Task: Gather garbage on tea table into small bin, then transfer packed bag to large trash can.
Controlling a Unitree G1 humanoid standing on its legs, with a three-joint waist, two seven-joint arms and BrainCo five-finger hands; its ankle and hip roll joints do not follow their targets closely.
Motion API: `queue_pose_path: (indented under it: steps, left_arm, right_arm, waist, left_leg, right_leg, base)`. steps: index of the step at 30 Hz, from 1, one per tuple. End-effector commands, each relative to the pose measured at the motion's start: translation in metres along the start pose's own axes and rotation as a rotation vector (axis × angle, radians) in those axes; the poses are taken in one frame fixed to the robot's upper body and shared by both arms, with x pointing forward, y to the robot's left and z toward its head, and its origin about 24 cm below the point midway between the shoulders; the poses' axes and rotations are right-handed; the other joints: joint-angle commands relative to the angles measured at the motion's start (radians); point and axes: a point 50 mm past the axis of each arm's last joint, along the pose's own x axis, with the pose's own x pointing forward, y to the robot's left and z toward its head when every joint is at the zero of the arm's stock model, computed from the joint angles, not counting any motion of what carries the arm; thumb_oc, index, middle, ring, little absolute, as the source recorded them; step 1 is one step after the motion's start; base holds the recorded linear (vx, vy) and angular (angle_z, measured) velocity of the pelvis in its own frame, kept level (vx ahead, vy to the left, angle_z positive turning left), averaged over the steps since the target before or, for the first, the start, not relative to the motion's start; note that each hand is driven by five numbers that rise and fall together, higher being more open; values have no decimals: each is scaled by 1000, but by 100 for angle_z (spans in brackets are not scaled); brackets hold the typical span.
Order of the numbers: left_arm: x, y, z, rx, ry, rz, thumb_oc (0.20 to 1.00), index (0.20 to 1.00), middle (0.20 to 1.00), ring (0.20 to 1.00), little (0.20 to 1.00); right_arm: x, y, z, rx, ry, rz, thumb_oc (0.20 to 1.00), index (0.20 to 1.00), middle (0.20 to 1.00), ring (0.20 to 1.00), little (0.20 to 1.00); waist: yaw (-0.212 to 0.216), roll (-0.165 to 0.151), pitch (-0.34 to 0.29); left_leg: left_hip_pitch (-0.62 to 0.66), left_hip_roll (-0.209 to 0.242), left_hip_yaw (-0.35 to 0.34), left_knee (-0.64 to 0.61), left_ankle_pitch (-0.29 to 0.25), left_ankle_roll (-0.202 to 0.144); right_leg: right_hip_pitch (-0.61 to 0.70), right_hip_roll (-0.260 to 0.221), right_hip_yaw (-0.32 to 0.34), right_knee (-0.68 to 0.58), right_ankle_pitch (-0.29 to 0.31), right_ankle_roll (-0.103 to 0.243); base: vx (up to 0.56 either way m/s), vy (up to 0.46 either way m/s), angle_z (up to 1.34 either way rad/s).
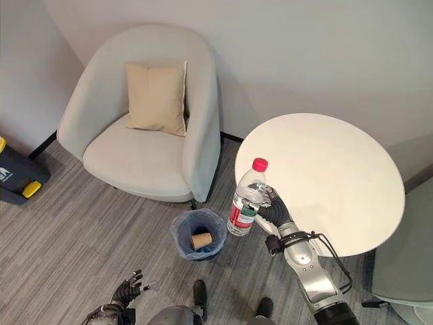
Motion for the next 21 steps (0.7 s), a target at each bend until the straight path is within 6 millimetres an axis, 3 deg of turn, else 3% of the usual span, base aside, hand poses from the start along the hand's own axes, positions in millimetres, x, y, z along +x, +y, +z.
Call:
queue_pose_path:
  steps: [1, 2, 4, 6, 8, 13, 15, 16, 21]
  left_arm:
    - [0, 26, 16, 45, -75, 72, 1000, 1000, 1000, 1000, 1000]
    - [1, 27, 18, 48, -83, 74, 1000, 1000, 1000, 1000, 1000]
    - [2, 26, 23, 49, -96, 71, 1000, 1000, 1000, 1000, 1000]
    - [4, 23, 29, 65, -117, 51, 1000, 1000, 1000, 1000, 1000]
    - [2, 22, 20, 70, -86, 44, 1000, 1000, 1000, 1000, 1000]
    - [4, 17, 21, 72, -88, 32, 1000, 1000, 1000, 1000, 1000]
    - [6, 13, 29, 72, -111, 25, 1000, 1000, 1000, 1000, 1000]
    - [10, 8, 42, 55, -152, 21, 1000, 1000, 1000, 1000, 1000]
    - [15, 1, 68, 30, -239, 24, 1000, 1000, 1000, 1000, 1000]
  right_arm:
    - [15, -3, 32, -14, -173, 3, 200, 200, 200, 200, 200]
    - [17, -1, 35, -25, -183, 20, 200, 200, 200, 200, 200]
    - [17, 1, 37, -26, -191, 41, 200, 200, 200, 200, 200]
    - [15, -1, 35, -46, -180, 53, 200, 200, 200, 200, 200]
    - [14, -1, 32, -102, -166, 94, 200, 200, 200, 200, 200]
    - [24, 2, 40, -146, -199, 122, 200, 200, 200, 200, 200]
    - [33, 4, 48, -154, -229, 123, 200, 200, 200, 200, 200]
    - [47, 9, 61, -142, -277, 110, 200, 200, 200, 200, 200]
    - [67, 19, 82, -152, -348, 77, 200, 200, 200, 200, 200]
  waist:
    - [8, -46, -39]
    - [-6, -42, -33]
    - [-22, -44, -20]
    - [-33, -54, -6]
    - [-19, -57, -7]
    - [-9, -47, 27]
    - [-5, -39, 54]
    - [6, -31, 101]
    - [31, -12, 159]
  left_leg:
    - [-46, 27, -80, 143, -165, -38]
    - [-20, 15, -94, 134, -175, -27]
    - [9, 1, -119, 122, -177, -22]
    - [18, -24, -168, 135, -180, -25]
    - [6, -25, -198, 132, -170, -45]
    - [-63, -23, -227, 147, -146, -70]
    - [-109, -21, -235, 164, -135, -79]
    - [-187, -24, -246, 208, -124, -88]
    - [-343, -30, -254, 310, -125, -93]
  right_leg:
    - [-35, 110, 187, 89, -123, 3]
    - [-89, 157, 257, 107, -116, 0]
    - [-140, 202, 297, 103, -104, -9]
    - [-131, 217, 323, 93, -104, -15]
    - [-108, 214, 295, 54, -98, -33]
    - [-139, 207, 248, 36, -91, -40]
    - [-169, 207, 230, 46, -91, -43]
    - [-233, 202, 206, 85, -96, -51]
    - [-395, 177, 177, 226, -132, -66]
  base:
    - [199, 201, 17]
    - [192, 129, 25]
    - [159, 53, 14]
    - [108, -73, 66]
    - [75, -210, 123]
    - [-83, -102, 40]
    - [-206, -71, 34]
    - [-259, -77, 34]
    - [-164, -19, 23]
